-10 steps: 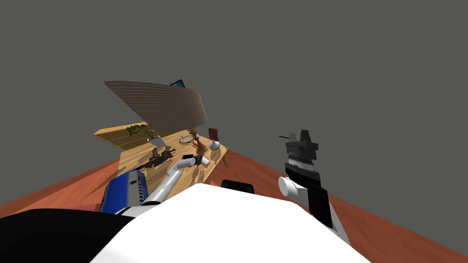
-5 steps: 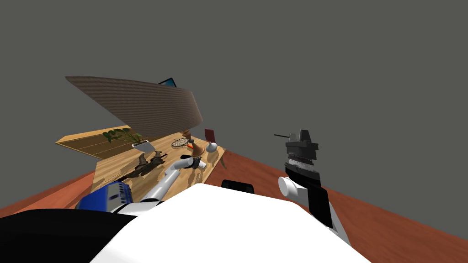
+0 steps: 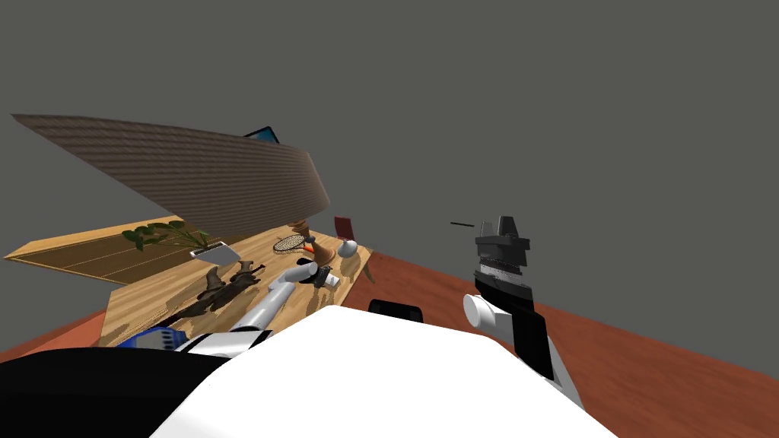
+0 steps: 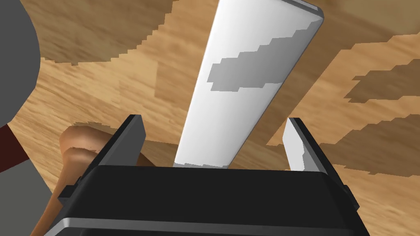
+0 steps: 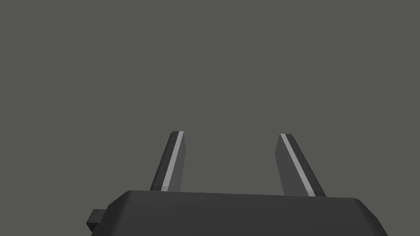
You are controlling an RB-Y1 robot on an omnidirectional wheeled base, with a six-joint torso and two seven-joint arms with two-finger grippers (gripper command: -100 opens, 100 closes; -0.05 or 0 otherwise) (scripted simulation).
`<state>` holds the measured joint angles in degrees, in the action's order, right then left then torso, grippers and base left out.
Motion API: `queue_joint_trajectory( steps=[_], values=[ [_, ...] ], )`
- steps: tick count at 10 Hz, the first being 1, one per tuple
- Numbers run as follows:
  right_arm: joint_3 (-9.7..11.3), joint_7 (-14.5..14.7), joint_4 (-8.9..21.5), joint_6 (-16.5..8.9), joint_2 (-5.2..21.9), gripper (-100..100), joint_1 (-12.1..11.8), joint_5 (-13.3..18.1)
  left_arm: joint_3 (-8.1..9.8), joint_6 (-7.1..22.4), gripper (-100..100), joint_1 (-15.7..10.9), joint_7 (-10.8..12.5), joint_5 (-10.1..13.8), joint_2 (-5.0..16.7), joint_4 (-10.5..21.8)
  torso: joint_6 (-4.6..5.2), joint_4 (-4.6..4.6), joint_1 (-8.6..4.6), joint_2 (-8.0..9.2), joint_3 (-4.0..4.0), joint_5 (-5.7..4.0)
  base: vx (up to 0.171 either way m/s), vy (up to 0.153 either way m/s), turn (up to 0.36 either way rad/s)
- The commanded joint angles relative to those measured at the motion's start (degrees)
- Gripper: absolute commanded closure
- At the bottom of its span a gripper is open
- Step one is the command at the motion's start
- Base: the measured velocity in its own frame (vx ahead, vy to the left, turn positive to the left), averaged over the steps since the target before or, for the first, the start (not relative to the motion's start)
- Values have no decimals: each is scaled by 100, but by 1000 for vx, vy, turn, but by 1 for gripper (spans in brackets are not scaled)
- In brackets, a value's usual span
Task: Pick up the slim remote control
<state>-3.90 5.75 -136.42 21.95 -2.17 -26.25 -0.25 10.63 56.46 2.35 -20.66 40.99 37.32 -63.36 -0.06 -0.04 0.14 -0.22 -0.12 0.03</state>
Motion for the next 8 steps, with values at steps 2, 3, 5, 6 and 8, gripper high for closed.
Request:
queue_joint_trajectory(
  steps=[2,3,5,6,8],
  values=[
    [0,0,0,0,0,0,-1,0,-2,406,-100,-56,-217,130,150,273,-4,0,-1,2,1,0,24,29,-106],
    [0,0,0,0,0,0,0,0,-10,588,-100,-87,-315,186,227,414,-2,0,-2,2,1,0,22,38,-176],
    [-1,0,0,0,0,0,-1,0,-20,747,-100,-115,-402,236,294,542,-5,0,0,4,2,1,15,31,-79],
    [0,0,0,0,0,0,0,0,-30,883,-100,-141,-479,278,351,655,-3,1,-3,5,3,0,24,39,-126],
    [0,0,0,0,0,0,-1,0,-48,1087,-100,-184,-597,342,434,830,-4,0,4,2,1,1,27,49,-117]
  ],
)
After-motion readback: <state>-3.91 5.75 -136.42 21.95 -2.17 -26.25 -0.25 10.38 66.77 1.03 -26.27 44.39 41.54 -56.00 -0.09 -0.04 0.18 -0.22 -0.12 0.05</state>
